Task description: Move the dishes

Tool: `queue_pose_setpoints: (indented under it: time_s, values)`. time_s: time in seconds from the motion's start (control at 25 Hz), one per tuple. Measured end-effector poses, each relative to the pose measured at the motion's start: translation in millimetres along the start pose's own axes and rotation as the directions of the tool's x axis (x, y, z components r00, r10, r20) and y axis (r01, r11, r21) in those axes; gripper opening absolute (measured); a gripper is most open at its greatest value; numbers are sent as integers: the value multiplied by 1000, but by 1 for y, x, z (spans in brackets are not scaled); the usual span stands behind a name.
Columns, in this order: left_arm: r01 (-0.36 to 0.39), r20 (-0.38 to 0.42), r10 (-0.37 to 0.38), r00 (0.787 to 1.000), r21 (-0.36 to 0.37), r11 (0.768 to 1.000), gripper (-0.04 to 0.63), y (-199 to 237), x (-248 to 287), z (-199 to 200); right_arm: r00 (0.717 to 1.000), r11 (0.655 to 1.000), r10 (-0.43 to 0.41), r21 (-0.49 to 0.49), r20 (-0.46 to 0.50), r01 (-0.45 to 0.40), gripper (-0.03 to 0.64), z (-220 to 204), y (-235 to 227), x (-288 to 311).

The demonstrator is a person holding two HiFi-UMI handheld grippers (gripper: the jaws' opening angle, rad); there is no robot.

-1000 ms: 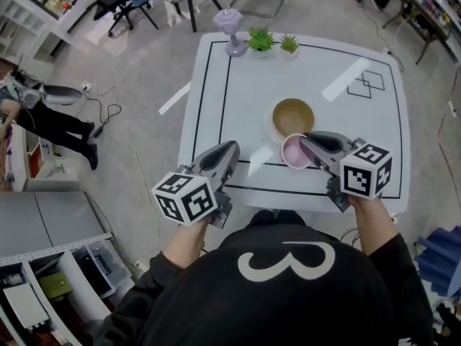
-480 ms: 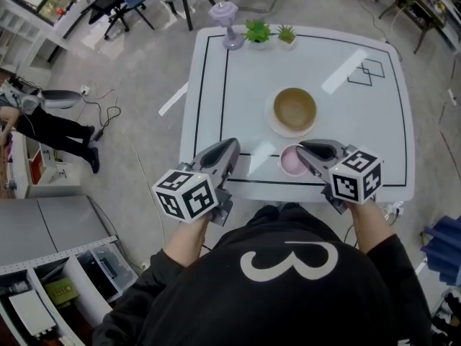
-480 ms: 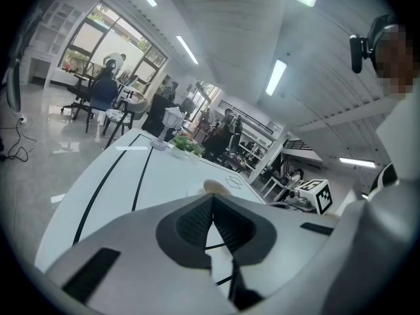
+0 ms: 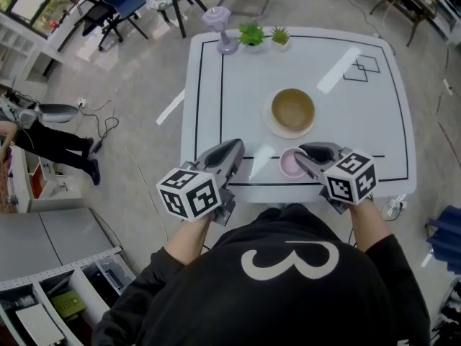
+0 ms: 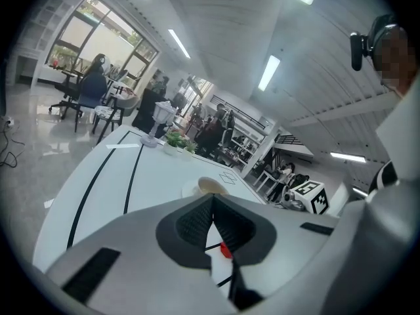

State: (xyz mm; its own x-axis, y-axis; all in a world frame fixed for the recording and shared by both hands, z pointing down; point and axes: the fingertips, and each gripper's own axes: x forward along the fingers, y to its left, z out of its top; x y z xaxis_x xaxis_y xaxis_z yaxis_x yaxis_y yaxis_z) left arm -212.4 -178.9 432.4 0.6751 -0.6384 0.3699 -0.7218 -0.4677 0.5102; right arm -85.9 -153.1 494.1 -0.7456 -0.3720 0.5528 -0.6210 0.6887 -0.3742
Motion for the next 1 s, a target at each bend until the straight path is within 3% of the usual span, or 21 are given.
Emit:
queue_pose_setpoints:
  time_s: [0.36, 1.0]
  values:
    - [27, -11, -27, 1000, 12, 1000, 3, 2, 8, 4, 998, 1000, -23, 7, 62, 23, 269, 15, -2, -11]
    - [41, 11, -41, 999, 22, 999, 3, -4, 12, 19, 985, 997, -82, -3, 149, 83, 328, 63, -32, -34]
